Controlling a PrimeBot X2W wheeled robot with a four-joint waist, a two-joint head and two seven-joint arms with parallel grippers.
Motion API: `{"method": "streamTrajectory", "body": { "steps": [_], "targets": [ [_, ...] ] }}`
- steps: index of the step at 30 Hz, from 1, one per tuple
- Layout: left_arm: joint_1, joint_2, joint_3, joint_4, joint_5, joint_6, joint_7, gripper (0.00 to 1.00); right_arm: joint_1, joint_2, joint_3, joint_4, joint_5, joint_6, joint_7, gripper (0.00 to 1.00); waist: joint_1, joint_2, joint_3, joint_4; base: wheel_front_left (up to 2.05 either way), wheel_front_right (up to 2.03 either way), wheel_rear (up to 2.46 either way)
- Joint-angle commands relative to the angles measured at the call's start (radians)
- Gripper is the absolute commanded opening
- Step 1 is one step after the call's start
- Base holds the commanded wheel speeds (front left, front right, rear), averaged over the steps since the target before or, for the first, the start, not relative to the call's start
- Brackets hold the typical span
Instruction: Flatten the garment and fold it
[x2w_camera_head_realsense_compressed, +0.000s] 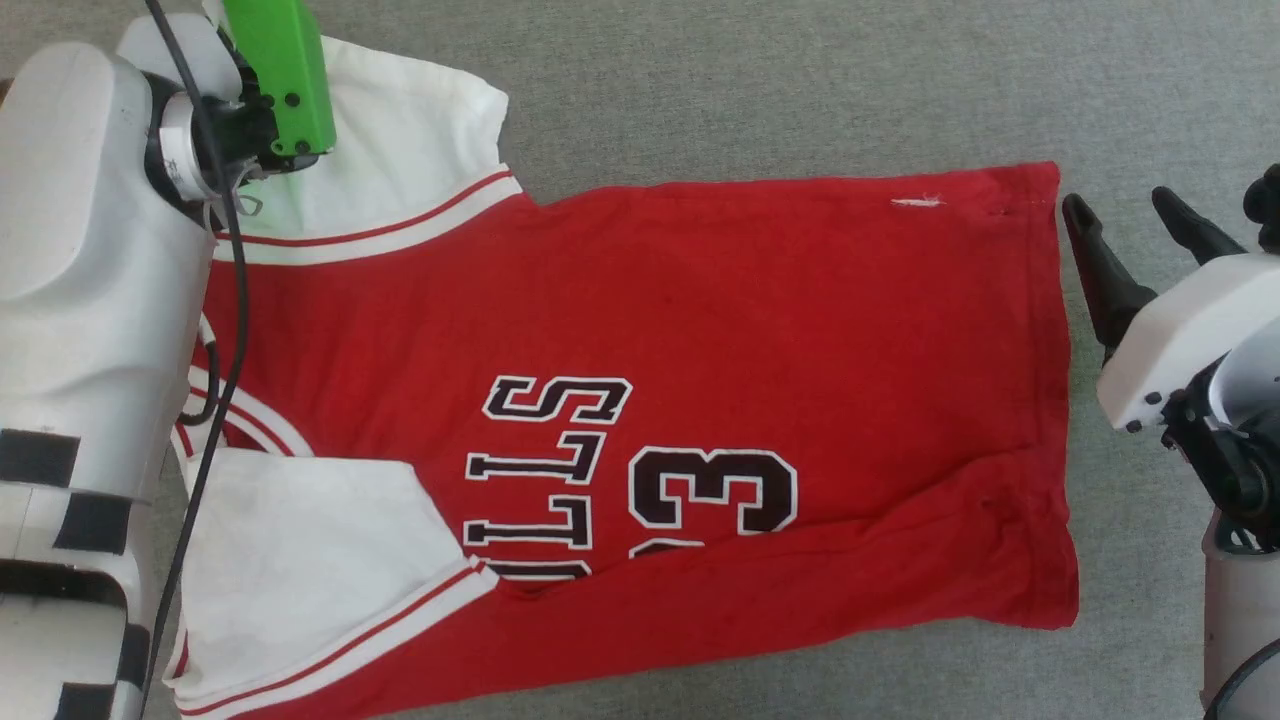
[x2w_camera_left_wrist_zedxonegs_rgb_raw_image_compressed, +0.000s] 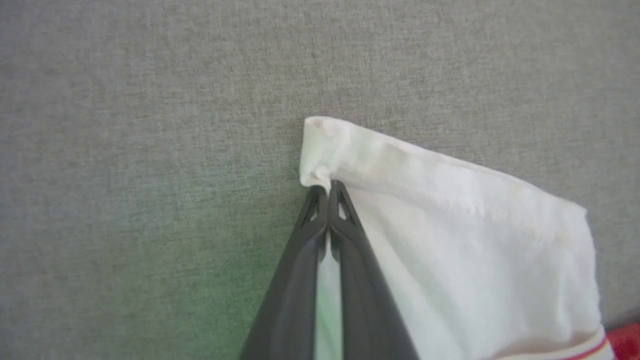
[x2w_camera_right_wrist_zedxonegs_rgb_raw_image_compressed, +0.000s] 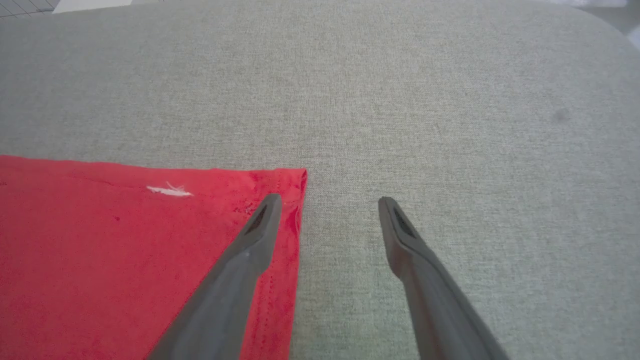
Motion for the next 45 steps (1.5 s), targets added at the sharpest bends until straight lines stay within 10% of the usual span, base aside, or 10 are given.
{"method": "streamTrajectory", "body": {
  "steps": [1,26,27,28,29,45],
  "targets": [
    [0.064,-0.004,-0.010,0.014,-0.016,0.002,0.014,0.00,-0.022,-0.002,0.003,-0.006,-0.002,-0.001,0.004,1.00,0.0000,-0.0001,-0.007,0.007,0.00,0.00,0.00],
    [0.083,0.024,0.054,-0.189,-0.090,0.010,-0.020,0.00,-0.219,-0.138,0.179,0.194,-0.079,-0.001,0.418,1.00,0.0000,-0.0001,-0.001,0.065,0.00,0.00,0.00],
    [0.085,0.023,0.054,-0.192,-0.092,0.010,-0.020,0.00,-0.222,-0.141,0.183,0.197,-0.074,-0.001,0.424,0.82,0.0000,-0.0001,0.000,0.066,0.00,0.00,0.00],
    [0.087,0.023,0.054,-0.196,-0.093,0.010,-0.021,0.00,-0.225,-0.143,0.188,0.201,-0.068,-0.001,0.429,0.18,0.0000,-0.0001,0.001,0.066,0.00,0.00,0.00],
    [0.089,0.022,0.054,-0.199,-0.095,0.009,-0.022,0.00,-0.226,-0.145,0.192,0.202,-0.063,-0.001,0.432,0.02,0.0000,-0.0001,0.001,0.067,0.00,0.00,0.00],
    [0.256,0.067,0.096,-0.355,-0.135,-0.032,-0.132,0.00,-0.095,-0.150,0.076,0.141,-0.042,-0.001,0.240,0.00,0.0000,-0.0001,-0.170,0.107,0.00,0.00,0.00]
  ]
}}
